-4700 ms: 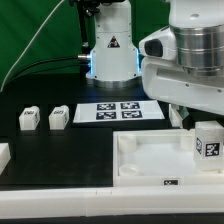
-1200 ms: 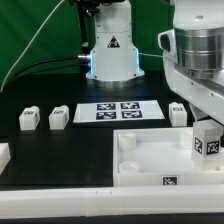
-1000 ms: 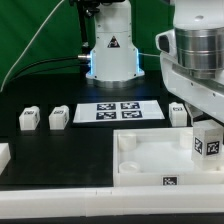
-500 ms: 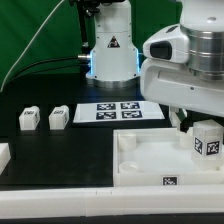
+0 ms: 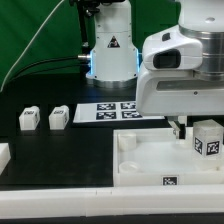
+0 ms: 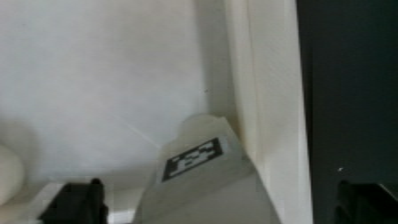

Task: Assemble one leg

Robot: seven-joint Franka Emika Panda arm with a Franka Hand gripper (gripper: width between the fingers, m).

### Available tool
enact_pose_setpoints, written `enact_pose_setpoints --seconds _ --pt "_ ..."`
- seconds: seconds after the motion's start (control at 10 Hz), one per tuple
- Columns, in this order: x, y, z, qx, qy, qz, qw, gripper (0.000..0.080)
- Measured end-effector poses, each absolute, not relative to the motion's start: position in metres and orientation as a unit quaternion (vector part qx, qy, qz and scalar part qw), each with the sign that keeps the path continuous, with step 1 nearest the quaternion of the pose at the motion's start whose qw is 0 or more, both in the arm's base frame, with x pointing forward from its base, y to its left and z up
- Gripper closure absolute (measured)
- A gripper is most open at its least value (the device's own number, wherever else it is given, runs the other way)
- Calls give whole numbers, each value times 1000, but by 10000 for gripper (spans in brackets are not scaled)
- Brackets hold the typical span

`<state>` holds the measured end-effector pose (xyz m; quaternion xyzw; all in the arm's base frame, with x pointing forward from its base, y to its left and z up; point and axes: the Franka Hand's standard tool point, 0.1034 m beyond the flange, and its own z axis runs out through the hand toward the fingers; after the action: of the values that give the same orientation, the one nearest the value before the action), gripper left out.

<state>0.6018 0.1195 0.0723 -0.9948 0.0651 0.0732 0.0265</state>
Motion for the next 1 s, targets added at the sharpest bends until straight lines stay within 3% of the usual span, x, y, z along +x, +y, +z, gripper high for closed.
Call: enact_pose_setpoints --seconds 0.4,0.8,1.0 --pt "608 128 67 -997 55 -43 40 150" --pt "596 120 61 -999 24 -25 35 150" --pt "594 123 67 -999 -12 -13 29 150"
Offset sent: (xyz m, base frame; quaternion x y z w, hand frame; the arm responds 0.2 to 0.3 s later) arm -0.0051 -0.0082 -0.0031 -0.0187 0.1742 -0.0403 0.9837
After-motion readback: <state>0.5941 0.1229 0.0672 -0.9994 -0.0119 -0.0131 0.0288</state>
